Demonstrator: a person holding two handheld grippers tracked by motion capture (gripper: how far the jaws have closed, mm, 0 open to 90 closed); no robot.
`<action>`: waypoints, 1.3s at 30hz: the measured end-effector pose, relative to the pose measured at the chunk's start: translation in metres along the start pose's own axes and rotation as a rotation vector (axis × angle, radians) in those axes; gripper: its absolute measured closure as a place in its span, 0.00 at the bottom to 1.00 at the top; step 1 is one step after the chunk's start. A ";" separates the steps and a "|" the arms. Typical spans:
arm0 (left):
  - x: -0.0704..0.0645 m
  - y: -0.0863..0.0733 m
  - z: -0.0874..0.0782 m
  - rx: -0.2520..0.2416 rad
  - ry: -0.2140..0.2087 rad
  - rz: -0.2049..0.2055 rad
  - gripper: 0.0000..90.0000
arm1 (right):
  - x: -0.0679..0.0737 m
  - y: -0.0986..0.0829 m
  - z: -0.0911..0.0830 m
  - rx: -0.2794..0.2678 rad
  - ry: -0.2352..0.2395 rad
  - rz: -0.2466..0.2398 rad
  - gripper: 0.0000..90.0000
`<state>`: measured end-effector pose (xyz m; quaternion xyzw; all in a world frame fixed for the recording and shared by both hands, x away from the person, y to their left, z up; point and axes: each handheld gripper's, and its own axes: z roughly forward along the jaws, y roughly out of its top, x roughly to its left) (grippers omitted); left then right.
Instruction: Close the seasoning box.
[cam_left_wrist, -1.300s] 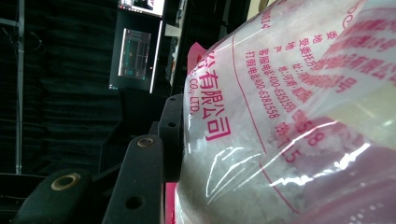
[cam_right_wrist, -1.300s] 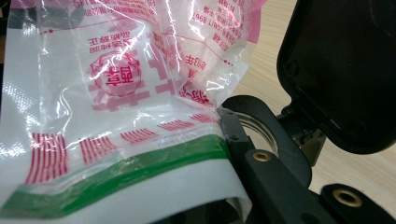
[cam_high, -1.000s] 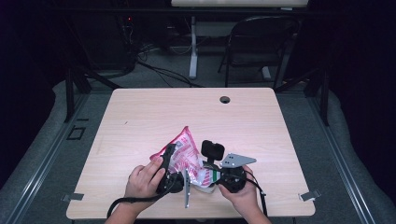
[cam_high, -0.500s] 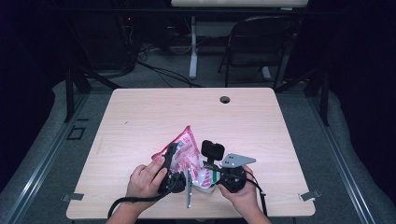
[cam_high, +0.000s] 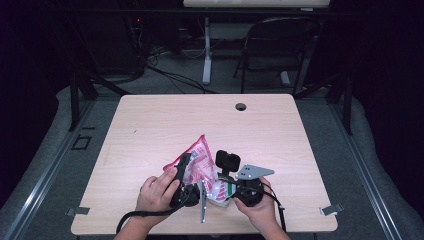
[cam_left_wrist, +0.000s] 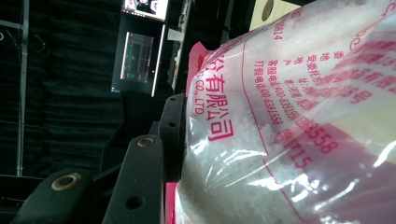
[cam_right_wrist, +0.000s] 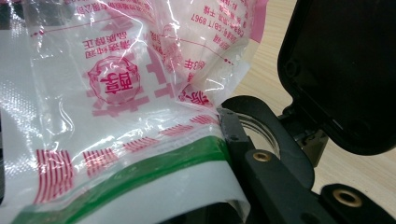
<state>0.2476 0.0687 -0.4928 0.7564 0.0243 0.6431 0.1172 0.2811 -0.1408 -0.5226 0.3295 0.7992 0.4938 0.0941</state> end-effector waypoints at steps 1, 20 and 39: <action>0.000 0.000 0.000 -0.002 0.003 0.000 0.72 | 0.000 0.000 0.000 0.002 -0.001 0.000 1.00; 0.001 0.000 -0.001 -0.002 0.000 -0.001 0.72 | 0.001 0.000 0.001 -0.002 -0.002 0.004 1.00; 0.005 0.002 -0.002 -0.010 0.008 -0.007 0.72 | 0.001 0.001 0.000 -0.019 0.006 0.012 1.00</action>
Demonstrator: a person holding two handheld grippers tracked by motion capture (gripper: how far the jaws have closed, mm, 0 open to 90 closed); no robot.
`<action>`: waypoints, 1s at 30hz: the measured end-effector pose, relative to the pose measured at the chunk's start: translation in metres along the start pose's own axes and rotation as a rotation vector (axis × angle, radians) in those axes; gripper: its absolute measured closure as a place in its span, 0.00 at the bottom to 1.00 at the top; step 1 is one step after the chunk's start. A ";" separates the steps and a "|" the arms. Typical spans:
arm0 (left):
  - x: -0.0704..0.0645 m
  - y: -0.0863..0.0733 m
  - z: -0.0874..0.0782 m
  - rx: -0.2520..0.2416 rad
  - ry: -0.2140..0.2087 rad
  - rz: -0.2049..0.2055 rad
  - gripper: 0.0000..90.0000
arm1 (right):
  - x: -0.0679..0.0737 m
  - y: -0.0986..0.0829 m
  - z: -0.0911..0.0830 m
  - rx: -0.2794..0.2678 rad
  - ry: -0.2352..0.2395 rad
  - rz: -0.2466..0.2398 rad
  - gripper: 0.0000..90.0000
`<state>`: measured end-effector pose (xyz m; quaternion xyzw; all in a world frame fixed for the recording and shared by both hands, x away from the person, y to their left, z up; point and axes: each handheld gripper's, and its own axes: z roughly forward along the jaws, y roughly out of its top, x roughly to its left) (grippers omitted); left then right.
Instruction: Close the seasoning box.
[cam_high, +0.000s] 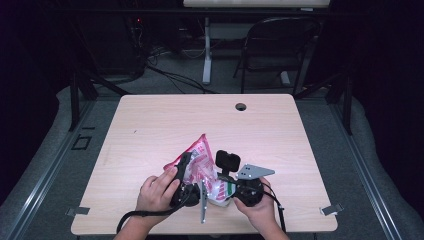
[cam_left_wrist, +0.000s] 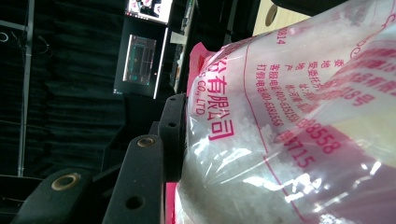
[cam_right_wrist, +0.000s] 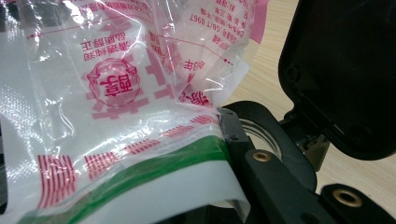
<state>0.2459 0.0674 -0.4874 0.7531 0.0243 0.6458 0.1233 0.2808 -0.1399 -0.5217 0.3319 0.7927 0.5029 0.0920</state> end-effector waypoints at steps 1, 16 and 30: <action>0.000 0.000 0.000 -0.001 0.001 -0.001 0.72 | 0.000 0.000 0.000 -0.002 0.000 0.002 1.00; 0.001 0.001 -0.001 -0.006 -0.001 -0.007 0.73 | 0.000 0.000 0.000 -0.007 -0.003 0.009 1.00; 0.000 0.000 0.000 -0.006 -0.006 -0.016 0.73 | -0.001 0.000 0.001 -0.005 -0.004 0.005 1.00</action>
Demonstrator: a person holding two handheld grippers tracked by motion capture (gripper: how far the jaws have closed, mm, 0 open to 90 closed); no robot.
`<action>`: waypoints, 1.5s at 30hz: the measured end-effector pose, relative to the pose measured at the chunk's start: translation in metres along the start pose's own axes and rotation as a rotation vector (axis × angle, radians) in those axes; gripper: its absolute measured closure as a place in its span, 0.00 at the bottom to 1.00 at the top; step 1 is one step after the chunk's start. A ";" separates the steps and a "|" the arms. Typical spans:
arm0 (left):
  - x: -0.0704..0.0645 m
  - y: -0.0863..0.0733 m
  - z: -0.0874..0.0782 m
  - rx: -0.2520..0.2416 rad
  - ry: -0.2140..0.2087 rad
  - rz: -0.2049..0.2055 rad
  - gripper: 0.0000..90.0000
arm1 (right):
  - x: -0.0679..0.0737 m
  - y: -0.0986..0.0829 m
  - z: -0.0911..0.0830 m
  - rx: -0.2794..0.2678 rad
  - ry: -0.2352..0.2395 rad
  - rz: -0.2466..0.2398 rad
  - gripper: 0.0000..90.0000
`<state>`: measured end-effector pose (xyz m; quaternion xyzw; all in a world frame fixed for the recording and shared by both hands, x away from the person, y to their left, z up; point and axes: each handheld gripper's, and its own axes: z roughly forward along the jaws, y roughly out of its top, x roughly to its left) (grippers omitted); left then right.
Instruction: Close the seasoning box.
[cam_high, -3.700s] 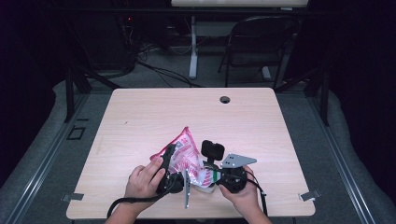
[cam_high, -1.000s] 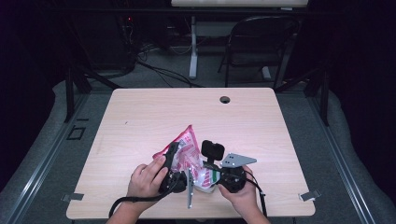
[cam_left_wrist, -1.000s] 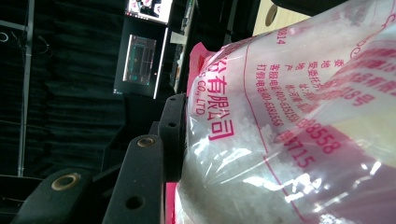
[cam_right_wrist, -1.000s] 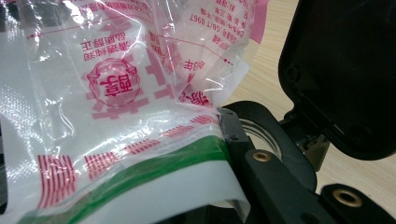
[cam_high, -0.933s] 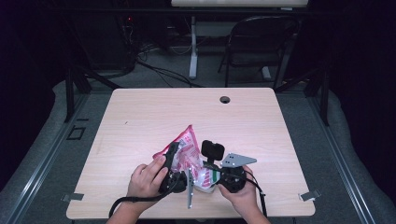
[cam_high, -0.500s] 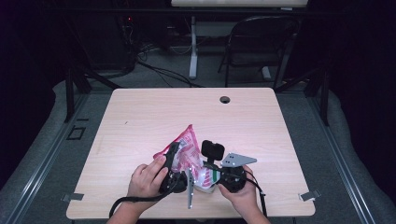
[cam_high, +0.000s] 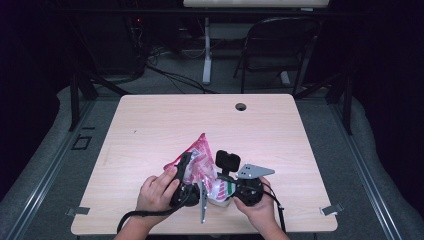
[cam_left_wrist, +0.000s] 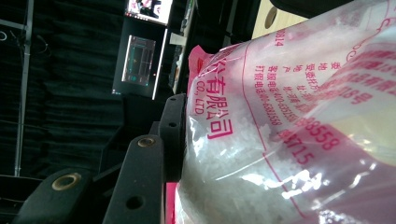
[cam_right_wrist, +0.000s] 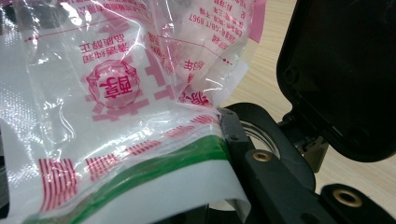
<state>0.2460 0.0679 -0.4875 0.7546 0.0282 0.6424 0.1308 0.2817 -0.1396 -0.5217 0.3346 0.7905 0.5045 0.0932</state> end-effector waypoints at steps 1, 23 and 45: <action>0.000 0.000 0.000 -0.003 0.004 0.004 0.73 | 0.000 0.000 0.000 -0.001 0.000 0.000 1.00; 0.001 0.000 -0.001 -0.003 0.004 0.002 0.73 | 0.001 0.000 0.001 -0.002 0.002 0.006 1.00; 0.000 -0.008 0.004 0.017 -0.036 -0.036 0.73 | 0.001 0.000 0.000 -0.002 -0.006 -0.001 1.00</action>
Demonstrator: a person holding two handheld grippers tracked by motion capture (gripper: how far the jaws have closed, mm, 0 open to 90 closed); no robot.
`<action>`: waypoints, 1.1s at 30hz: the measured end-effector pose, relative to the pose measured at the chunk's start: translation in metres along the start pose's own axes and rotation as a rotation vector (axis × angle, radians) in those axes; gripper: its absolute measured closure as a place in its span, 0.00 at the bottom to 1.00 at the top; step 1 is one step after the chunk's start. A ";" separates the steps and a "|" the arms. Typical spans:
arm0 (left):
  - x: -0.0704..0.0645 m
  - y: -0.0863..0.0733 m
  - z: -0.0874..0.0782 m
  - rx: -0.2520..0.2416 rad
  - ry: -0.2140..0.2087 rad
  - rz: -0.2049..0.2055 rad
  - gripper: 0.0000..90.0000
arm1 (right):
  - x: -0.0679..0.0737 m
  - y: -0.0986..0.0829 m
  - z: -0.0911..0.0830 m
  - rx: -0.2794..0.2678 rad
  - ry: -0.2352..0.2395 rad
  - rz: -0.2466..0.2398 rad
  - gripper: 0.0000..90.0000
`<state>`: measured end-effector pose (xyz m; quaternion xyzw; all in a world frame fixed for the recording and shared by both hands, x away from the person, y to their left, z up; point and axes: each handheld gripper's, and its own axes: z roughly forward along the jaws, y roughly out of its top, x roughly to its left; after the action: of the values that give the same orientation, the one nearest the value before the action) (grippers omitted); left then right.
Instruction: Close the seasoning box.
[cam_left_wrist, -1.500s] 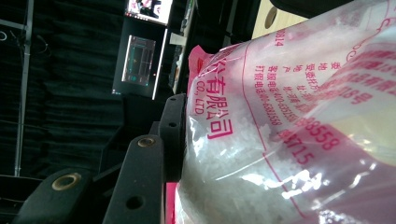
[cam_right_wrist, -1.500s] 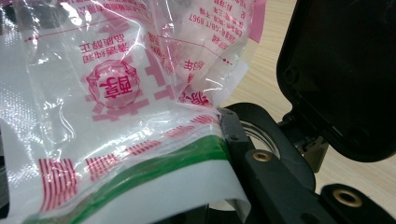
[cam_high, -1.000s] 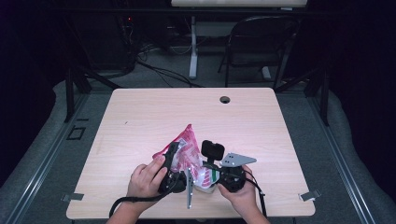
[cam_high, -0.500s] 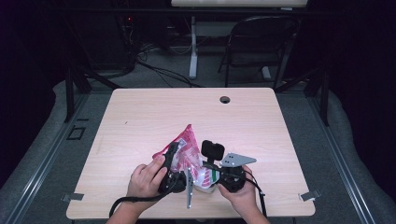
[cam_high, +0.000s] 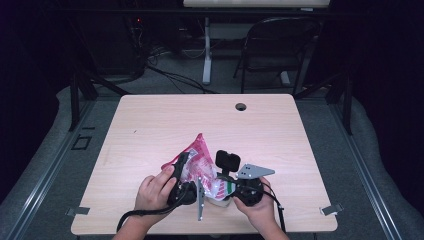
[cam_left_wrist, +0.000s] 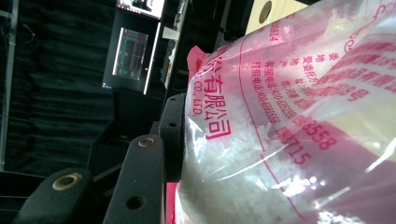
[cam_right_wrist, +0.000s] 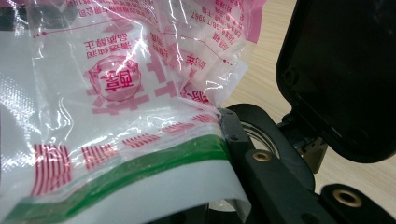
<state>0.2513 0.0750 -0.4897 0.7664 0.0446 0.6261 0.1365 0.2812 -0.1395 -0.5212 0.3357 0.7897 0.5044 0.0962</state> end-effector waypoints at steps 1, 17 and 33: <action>0.000 0.000 0.000 0.000 0.002 0.002 0.73 | 0.000 0.000 0.000 -0.001 0.001 -0.002 1.00; 0.002 -0.004 0.001 0.018 -0.025 -0.040 0.73 | 0.001 0.002 -0.003 -0.013 0.000 -0.002 1.00; -0.001 -0.010 0.004 0.026 -0.046 -0.065 0.73 | 0.001 0.003 -0.005 -0.013 -0.005 -0.006 1.00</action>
<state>0.2558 0.0839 -0.4939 0.7804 0.0746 0.6030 0.1475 0.2791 -0.1417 -0.5162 0.3341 0.7871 0.5084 0.1021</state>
